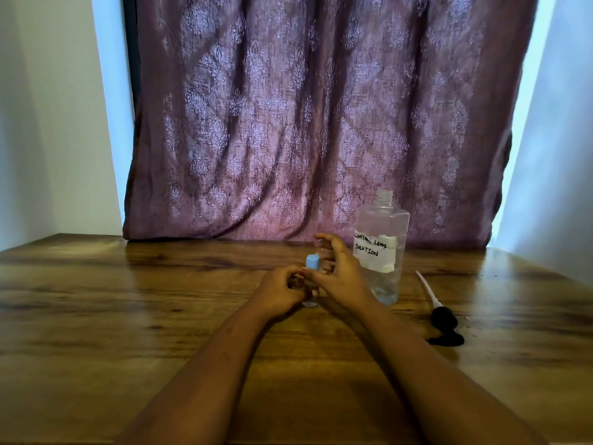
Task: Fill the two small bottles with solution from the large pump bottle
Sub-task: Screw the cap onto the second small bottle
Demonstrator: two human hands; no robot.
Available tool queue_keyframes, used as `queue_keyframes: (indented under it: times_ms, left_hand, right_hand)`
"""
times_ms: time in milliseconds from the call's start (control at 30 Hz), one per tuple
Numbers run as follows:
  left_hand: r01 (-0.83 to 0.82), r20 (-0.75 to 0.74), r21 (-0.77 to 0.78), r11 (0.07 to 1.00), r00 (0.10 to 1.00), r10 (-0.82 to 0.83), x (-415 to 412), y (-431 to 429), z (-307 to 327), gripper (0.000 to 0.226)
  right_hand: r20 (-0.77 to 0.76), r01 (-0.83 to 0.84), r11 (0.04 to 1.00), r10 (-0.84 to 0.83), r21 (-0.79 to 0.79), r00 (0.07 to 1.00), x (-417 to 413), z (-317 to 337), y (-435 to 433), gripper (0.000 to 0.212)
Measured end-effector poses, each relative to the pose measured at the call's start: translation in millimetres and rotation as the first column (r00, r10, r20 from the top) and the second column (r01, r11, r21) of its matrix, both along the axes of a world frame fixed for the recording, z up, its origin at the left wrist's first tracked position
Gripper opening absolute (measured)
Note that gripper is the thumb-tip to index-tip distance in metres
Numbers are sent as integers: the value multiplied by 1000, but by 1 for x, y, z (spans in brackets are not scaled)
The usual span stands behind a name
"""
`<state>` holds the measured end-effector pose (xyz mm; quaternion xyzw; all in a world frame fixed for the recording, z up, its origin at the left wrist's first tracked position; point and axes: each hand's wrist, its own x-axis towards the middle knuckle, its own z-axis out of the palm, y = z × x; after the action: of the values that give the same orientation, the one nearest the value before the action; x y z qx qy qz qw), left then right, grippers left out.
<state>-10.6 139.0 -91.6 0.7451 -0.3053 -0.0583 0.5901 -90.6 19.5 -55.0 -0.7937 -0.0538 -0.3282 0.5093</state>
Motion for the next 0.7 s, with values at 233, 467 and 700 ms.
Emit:
queue_keyframes:
  times_ms: [233,467,700]
  left_hand:
    - [29,4,-12,999,1000,-29,2,1,-1,33]
    - [14,-11,-43,999,1000,-14,6,-1,-3,44]
    - [38,-30,-35,999,999,-39,6,-1,-2,36]
  right_hand:
    - [-27,-107,993,109,55,994,0,4,-2,36]
    - [-34,-7,999,5,-49,999,3,0,0,46]
    - [-76,-85,994,91,72,993,2,3,-1,40]
